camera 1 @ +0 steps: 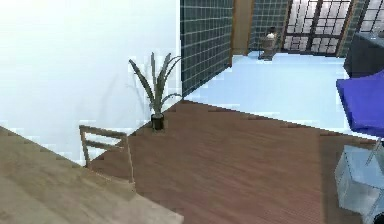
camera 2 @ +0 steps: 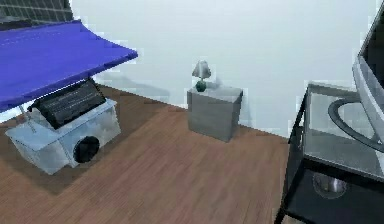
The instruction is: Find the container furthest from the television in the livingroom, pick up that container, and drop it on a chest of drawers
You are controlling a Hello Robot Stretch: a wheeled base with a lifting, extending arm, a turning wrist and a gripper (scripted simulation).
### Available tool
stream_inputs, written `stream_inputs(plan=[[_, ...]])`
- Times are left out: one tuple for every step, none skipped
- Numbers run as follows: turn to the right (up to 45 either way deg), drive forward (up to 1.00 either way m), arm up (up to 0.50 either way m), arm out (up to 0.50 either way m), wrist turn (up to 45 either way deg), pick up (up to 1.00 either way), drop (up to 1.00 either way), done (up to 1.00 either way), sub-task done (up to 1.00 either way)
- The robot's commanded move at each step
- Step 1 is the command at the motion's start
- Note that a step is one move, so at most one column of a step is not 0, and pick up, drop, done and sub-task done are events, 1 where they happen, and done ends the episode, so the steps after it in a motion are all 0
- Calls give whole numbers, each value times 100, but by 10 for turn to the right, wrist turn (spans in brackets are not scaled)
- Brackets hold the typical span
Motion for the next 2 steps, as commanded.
stream_inputs(plan=[[270,0,0,0,0,0,0,0,0],[0,65,0,0,0,0,0,0,0]])
